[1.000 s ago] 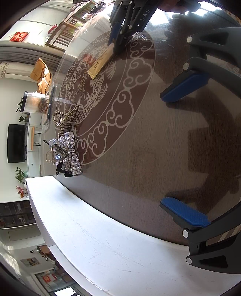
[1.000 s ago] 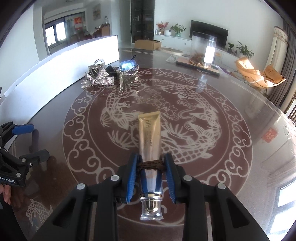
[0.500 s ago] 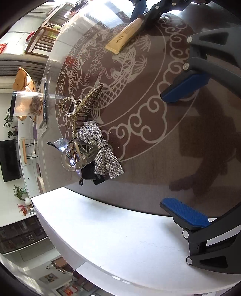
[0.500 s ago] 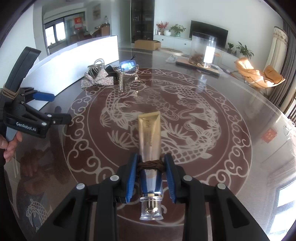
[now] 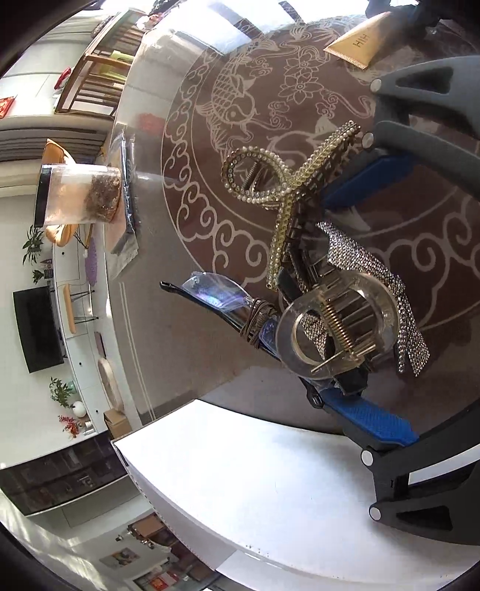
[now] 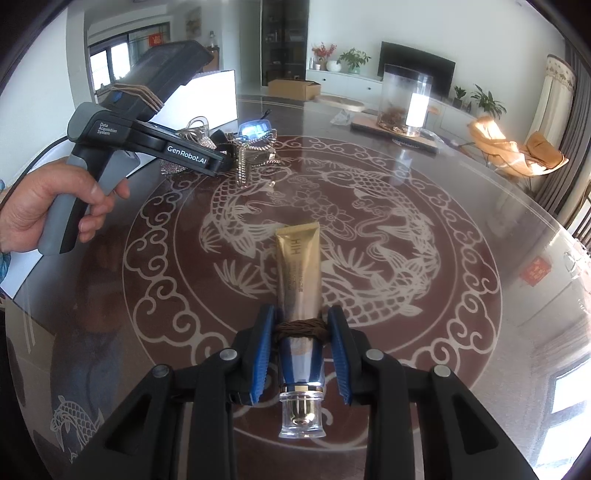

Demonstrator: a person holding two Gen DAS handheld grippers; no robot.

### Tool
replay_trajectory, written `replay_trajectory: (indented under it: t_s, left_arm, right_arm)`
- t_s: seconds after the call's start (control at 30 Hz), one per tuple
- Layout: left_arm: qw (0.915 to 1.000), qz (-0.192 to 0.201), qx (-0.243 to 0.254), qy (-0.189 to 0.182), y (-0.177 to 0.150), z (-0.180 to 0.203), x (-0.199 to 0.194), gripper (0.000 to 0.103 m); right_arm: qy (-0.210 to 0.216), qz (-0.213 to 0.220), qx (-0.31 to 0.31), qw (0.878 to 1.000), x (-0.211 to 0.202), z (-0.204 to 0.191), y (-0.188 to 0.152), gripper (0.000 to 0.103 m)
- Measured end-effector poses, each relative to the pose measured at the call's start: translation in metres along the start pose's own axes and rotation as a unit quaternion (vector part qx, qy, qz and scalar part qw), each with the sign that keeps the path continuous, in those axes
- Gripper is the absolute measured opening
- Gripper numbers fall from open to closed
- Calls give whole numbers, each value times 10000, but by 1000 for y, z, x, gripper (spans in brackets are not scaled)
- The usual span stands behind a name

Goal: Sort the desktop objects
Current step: 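Grasp the clear claw clip with rhinestone bow with the left gripper while the right holds the tube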

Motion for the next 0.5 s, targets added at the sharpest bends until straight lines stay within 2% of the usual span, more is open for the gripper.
replay_trajectory:
  t_s: [0.03, 0.13, 0.3, 0.37, 0.43, 0.5]
  left_arm:
    - [9999, 45, -4, -108, -1, 1, -2, 72]
    - [9995, 146, -51, -267, -15, 6, -17, 70]
    - [9993, 76, -130, -336, -61, 25, -61, 70]
    - [9988, 14, -147, -465, -81, 31, -81, 73]
    - [9977, -83, -132, -655, -96, 37, -91, 85]
    - [9978, -154, -36, -641, -105, 40, -93, 91]
  right_arm:
    - [-14, 0, -1, 10000, 0, 0, 0, 31]
    - [-26, 1, -7, 10000, -1, 0, 0, 31]
    - [-10, -2, 9, 10000, -1, 1, 1, 31]
    - [-10, -1, 10, 10000, -1, 1, 0, 31]
    - [-9, -1, 10, 10000, -1, 1, 0, 31]
    - [1, -3, 20, 10000, -1, 1, 0, 31]
Point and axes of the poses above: each gripper's, at about its wrist camera, not at the fingertips, and x roughly the way its jaws point, z to its right, y to its top, the point moved 2 cm from there along x, roughly the way its jaws point, and after that the axes turned 6 degrees about z, right-handed, at the moved point
